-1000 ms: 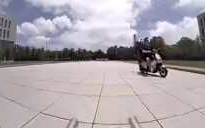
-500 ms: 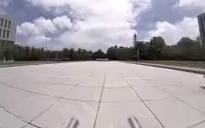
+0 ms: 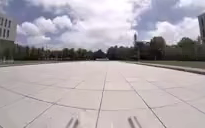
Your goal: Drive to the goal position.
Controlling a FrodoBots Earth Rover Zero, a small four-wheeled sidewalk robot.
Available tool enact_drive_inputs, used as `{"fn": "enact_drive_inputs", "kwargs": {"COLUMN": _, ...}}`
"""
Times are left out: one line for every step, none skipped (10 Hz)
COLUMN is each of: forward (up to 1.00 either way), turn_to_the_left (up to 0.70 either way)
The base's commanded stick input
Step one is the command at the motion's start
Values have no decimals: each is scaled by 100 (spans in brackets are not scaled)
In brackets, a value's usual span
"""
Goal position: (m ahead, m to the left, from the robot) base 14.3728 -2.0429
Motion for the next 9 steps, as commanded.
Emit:
{"fn": "enact_drive_inputs", "kwargs": {"forward": 50, "turn_to_the_left": 0}}
{"fn": "enact_drive_inputs", "kwargs": {"forward": 50, "turn_to_the_left": 0}}
{"fn": "enact_drive_inputs", "kwargs": {"forward": 50, "turn_to_the_left": 0}}
{"fn": "enact_drive_inputs", "kwargs": {"forward": 50, "turn_to_the_left": 0}}
{"fn": "enact_drive_inputs", "kwargs": {"forward": 50, "turn_to_the_left": 0}}
{"fn": "enact_drive_inputs", "kwargs": {"forward": 50, "turn_to_the_left": 0}}
{"fn": "enact_drive_inputs", "kwargs": {"forward": 50, "turn_to_the_left": 0}}
{"fn": "enact_drive_inputs", "kwargs": {"forward": 50, "turn_to_the_left": 0}}
{"fn": "enact_drive_inputs", "kwargs": {"forward": 50, "turn_to_the_left": 0}}
